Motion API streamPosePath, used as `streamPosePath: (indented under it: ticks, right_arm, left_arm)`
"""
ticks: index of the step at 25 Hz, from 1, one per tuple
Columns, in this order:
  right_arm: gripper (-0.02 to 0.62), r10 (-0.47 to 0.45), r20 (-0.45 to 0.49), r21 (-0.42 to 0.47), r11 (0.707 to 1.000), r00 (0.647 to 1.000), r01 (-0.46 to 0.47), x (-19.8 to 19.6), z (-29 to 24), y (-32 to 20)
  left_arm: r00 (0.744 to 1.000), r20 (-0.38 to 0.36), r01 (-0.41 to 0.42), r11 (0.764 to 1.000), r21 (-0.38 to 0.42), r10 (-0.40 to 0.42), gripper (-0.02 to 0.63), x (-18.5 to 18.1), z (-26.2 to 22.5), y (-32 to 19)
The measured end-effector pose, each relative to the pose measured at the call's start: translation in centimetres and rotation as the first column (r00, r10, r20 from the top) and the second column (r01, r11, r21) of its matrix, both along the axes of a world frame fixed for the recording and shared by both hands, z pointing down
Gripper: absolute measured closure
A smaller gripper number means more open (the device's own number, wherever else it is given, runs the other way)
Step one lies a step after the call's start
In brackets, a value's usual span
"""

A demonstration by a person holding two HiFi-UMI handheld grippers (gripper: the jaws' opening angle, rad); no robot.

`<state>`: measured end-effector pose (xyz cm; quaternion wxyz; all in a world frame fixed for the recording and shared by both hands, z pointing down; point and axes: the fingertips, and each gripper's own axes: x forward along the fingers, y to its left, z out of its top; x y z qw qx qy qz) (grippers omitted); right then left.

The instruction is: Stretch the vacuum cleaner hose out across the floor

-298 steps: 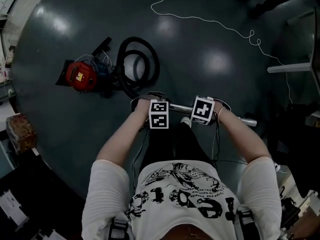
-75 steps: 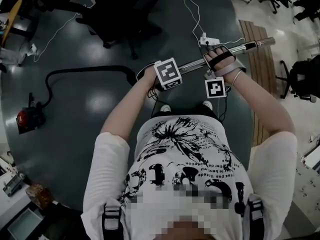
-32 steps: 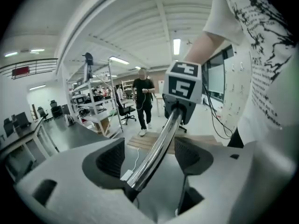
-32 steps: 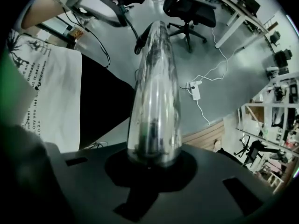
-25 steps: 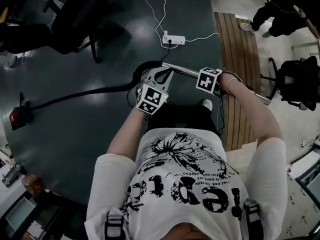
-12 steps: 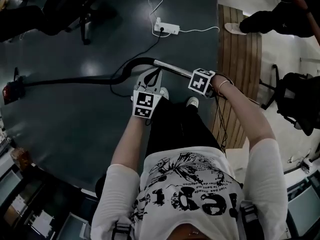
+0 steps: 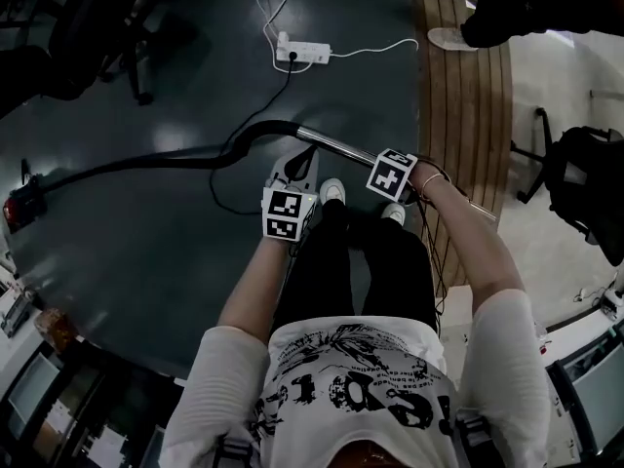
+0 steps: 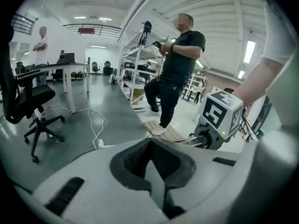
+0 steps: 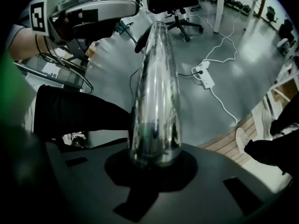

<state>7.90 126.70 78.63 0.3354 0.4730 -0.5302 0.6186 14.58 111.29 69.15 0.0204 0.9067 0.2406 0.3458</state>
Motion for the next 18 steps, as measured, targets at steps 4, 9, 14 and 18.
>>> streamPosePath:
  ticks: [4,9,14,18]
  right_arm:
    - [0.546,-0.058,-0.034,0.023,0.998,0.998,0.059,1.6,5.4,1.2]
    - [0.545,-0.123,-0.049,0.068,0.99,0.991,0.127,2.4,13.8,2.9]
    - [0.546,-0.153,-0.053,0.12,0.98,0.987,0.158,3.2,23.7,3.6]
    - [0.545,-0.157,-0.054,0.136,0.977,0.986,0.163,5.2,31.5,4.2]
  left_arm:
    - [0.999,-0.04,0.001,1.0,0.023,0.0,0.601,2.1,4.7,1.4]
    - [0.99,-0.136,-0.033,0.994,0.109,0.048,0.601,4.6,12.3,3.3]
    - [0.98,-0.193,-0.031,0.993,0.116,0.053,0.601,7.1,22.0,4.1]
    - [0.977,-0.208,-0.025,0.993,0.115,0.049,0.601,9.1,29.5,4.3]
